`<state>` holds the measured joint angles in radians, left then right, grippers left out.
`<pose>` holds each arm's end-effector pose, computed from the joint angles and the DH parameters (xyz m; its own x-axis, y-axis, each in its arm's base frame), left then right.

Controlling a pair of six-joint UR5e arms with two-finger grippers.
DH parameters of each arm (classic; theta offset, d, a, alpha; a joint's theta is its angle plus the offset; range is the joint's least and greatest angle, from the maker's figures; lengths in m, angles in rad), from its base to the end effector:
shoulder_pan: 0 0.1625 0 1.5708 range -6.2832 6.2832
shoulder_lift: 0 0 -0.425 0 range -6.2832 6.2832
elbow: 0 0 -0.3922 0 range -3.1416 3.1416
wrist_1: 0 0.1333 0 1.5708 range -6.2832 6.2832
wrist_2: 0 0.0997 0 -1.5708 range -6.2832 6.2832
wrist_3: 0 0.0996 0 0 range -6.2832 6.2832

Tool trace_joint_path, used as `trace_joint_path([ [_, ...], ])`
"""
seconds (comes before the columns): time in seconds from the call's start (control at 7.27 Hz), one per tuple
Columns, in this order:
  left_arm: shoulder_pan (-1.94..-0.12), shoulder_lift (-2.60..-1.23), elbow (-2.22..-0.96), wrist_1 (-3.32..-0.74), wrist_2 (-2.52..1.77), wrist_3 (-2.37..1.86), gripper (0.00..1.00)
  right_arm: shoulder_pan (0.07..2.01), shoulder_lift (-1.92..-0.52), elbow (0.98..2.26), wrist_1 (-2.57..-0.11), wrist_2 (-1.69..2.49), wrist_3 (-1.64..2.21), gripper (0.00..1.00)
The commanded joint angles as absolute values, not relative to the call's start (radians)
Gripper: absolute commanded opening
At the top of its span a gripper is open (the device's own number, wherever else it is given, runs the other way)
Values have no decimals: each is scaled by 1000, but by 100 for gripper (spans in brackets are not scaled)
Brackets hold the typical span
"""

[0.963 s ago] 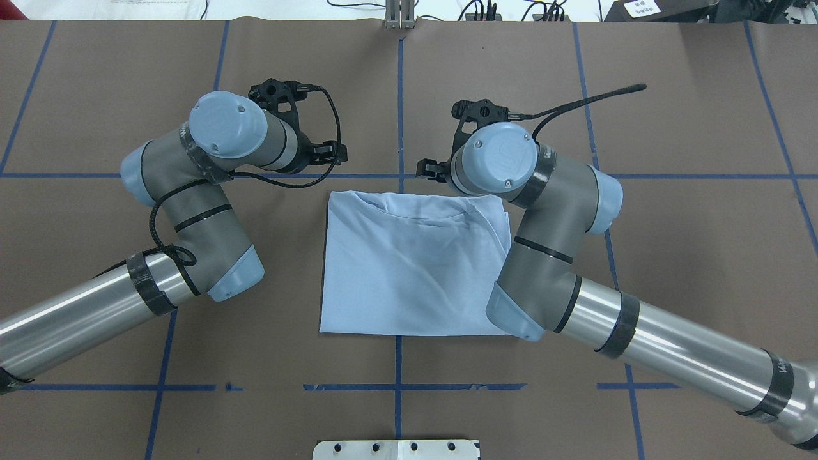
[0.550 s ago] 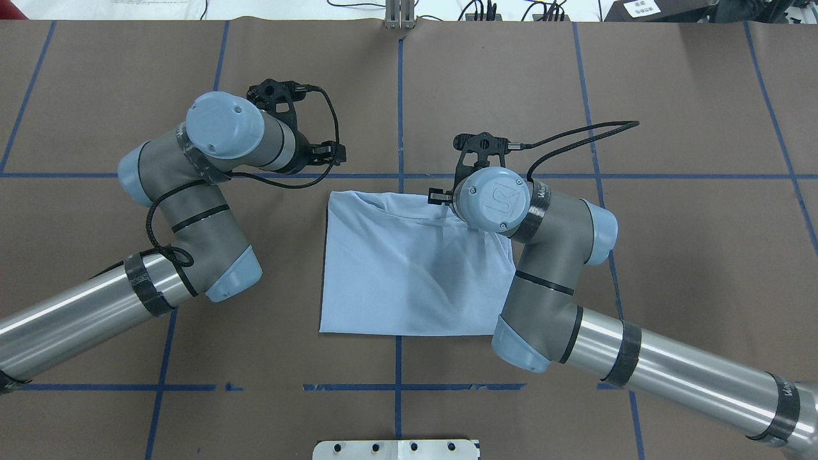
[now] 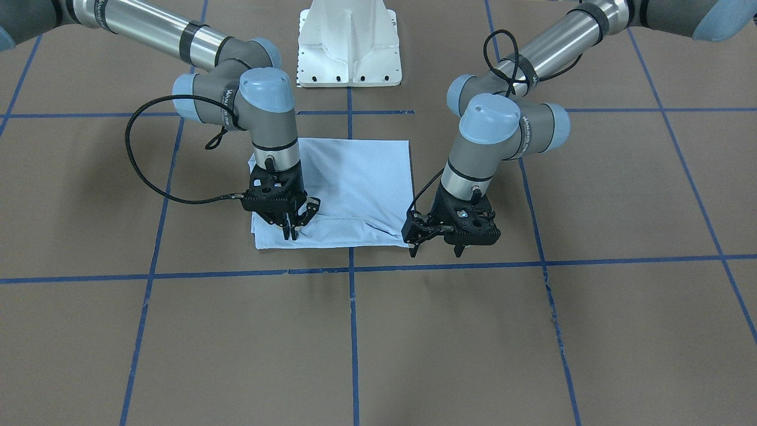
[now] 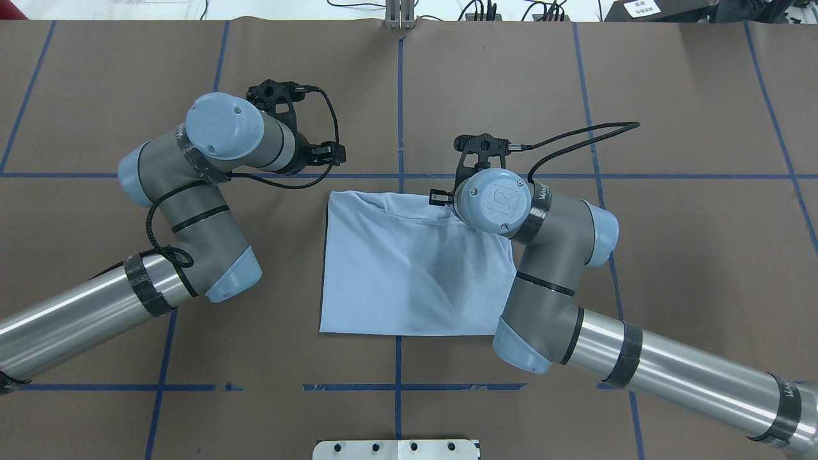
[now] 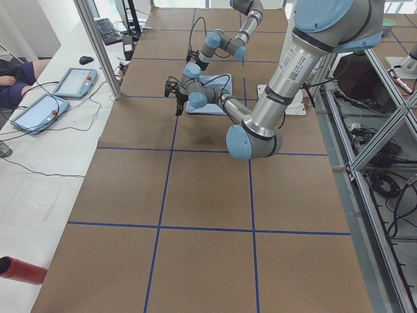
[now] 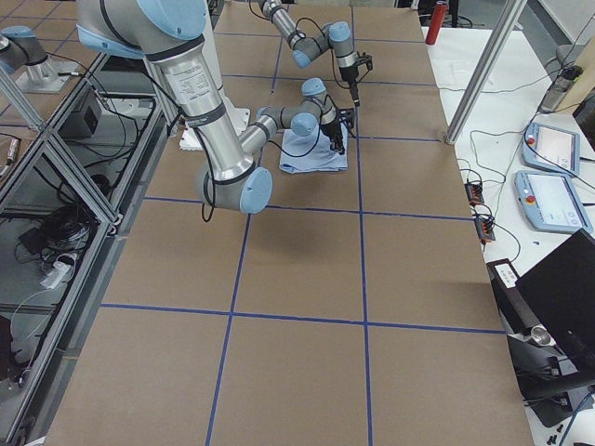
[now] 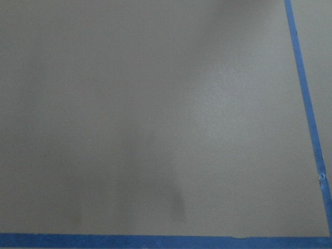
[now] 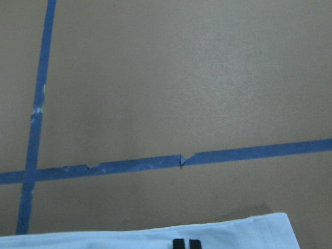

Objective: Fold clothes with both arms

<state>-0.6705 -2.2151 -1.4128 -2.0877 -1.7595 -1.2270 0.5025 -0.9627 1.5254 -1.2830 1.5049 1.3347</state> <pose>0.5071 -0.5484 0.2875 0.5605 -0.0220 -0.8278 0.3160 0.9297 0.1893 -0.5593 -0.4669 0.2927 0.6846 0.1099 0.7206 -0.3742 0.9014 0.2180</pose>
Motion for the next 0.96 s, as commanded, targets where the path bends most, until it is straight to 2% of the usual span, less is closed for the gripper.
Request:
trace_joint_path([
  [0.0, -670, -2215, -1413, -2088, -1759, -1229, 100, 503, -971, 1526, -1279, 1502, 1335, 0],
  [0.83, -669, -2215, -1411, -2095, -1759, -1227, 100, 591, -960, 1505, -1282, 1500, 1230, 0],
])
